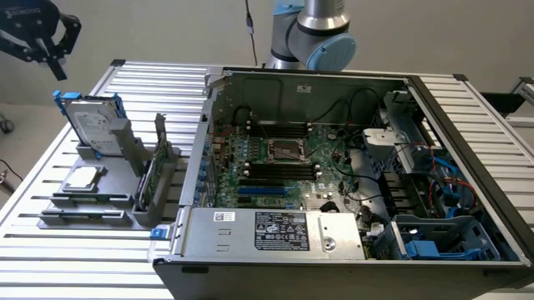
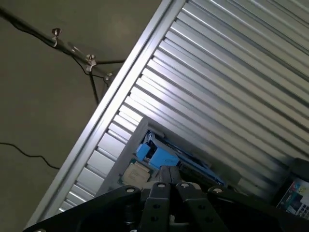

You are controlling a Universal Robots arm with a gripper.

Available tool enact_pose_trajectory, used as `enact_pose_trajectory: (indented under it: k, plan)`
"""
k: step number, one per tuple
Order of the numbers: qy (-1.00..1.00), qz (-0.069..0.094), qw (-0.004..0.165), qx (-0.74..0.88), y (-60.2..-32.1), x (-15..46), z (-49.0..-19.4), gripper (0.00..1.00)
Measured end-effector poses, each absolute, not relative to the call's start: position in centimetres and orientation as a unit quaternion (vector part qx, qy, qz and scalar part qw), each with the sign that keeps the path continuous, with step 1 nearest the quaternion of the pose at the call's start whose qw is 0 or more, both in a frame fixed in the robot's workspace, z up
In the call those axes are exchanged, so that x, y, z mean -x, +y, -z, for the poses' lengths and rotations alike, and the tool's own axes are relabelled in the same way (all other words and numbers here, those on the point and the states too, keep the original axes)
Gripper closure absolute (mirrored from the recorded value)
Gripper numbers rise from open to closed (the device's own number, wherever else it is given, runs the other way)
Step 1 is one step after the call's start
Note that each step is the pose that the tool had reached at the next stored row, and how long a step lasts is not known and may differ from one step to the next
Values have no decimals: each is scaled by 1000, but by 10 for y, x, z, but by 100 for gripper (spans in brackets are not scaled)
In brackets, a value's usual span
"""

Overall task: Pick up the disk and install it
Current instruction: 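Pick up the disk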

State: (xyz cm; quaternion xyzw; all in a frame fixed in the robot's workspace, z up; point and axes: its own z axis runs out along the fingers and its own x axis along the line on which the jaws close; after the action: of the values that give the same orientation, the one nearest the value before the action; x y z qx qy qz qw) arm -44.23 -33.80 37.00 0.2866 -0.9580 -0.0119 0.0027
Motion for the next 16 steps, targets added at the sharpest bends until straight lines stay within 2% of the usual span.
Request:
enact_pose_trajectory:
  k: [16]
  plan:
    - [-907, 8, 6, -421, -338, 442, -370, 89]
